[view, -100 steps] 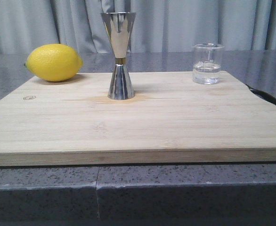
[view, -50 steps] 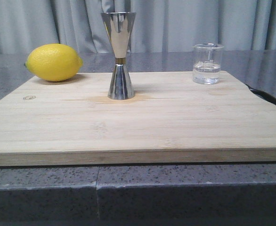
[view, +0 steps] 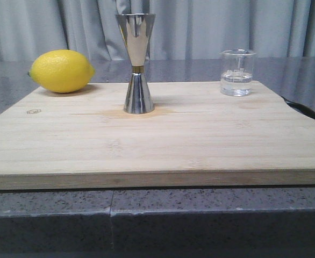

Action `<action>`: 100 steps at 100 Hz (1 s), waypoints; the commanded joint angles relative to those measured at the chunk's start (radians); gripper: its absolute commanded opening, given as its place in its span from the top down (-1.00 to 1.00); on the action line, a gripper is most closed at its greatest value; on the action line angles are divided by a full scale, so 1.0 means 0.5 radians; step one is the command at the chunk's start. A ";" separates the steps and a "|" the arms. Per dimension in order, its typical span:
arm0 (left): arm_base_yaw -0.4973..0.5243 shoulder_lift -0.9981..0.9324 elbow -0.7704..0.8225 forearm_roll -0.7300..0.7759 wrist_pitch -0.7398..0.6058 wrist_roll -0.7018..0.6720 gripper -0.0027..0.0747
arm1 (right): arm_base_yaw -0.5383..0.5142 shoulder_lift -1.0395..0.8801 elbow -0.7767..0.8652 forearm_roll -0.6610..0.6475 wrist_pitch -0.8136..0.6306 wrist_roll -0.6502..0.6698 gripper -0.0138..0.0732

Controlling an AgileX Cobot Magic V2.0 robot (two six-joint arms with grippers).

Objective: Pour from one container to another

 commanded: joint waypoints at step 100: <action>0.001 0.510 -0.453 0.049 -0.006 -0.008 0.98 | -0.013 0.563 -0.593 0.006 0.154 -0.005 0.85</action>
